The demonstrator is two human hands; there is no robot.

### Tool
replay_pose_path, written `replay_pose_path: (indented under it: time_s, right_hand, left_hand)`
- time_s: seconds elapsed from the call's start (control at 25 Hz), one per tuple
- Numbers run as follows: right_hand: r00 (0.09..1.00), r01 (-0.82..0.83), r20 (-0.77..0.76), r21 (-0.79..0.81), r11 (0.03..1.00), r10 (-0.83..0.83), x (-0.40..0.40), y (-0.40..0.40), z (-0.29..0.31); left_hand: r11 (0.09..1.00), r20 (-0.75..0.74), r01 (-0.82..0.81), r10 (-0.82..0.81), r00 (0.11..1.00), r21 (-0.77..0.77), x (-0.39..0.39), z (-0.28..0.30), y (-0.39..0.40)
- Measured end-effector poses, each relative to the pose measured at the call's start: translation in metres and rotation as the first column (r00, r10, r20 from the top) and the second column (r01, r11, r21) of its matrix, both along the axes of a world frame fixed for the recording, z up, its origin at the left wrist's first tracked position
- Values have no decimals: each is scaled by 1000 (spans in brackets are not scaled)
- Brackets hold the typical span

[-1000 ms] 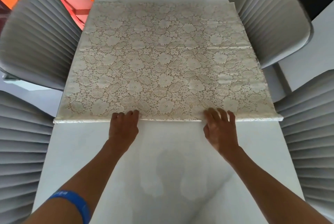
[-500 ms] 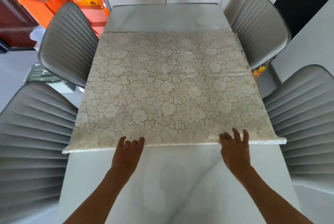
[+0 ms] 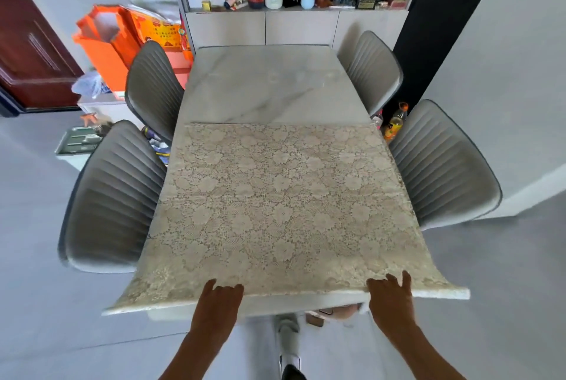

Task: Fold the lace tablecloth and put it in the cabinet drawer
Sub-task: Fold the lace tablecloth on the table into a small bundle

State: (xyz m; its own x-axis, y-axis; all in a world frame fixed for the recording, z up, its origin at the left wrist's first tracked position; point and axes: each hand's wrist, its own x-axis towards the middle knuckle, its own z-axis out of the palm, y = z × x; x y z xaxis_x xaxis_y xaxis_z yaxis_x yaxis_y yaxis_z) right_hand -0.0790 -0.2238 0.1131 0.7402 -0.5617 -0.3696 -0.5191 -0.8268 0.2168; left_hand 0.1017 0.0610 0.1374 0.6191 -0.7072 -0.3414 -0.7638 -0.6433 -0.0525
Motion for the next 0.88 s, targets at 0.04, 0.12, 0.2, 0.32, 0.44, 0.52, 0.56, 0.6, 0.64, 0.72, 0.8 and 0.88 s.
replay_pose_path:
  time_s: [0.04,0.12,0.2,0.32,0.44,0.52,0.56,0.6,0.64,0.72,0.8,0.88]
  right_hand:
    - [1000,19,-24,9,1000,-19,-11,6,4]
    - [999,33,4,13,999,-33,-24,15,13]
    - [998,54,19,1,999,-54,-29,20,18]
    - [996,86,7,16,996,-87,-32,21,15]
    - [995,101,14,56,993,-102,-38,14,7]
    - [994,107,25,99,989,-110,-39,2,3]
    - [994,95,45,112,989,-101,-36,-6,0]
    - [993,77,78,120,990,-87,-30,-17,-1]
    - [990,62,115,129,990,-77,-21,-29,-1]
    - [981,26,187,148,989,-54,0,-57,-1]
    - [976,-19,216,213,977,-28,20,-93,-5]
    - [976,-77,217,300,951,11,33,-131,-11]
  left_hand:
    - [999,-10,13,-14,1000,-39,-9,3,6]
    - [997,6,42,-42,999,-60,-23,13,14]
    - [988,75,27,-16,997,-150,-34,11,20]
    - [994,76,-20,29,997,-107,-39,3,15]
    - [994,-41,-100,102,994,49,-40,-7,5]
    - [979,-28,-197,198,980,52,-35,-11,-3]
    - [966,2,-248,249,969,66,-28,-10,-11]
    - [958,36,-282,280,959,50,-19,-7,-22]
    - [948,61,-318,316,947,29,-8,-2,-33]
    - [922,111,-388,386,916,1,14,5,-59]
    - [893,157,-449,446,881,-14,26,6,-90]
    - [876,139,-483,479,867,-10,24,1,-128]
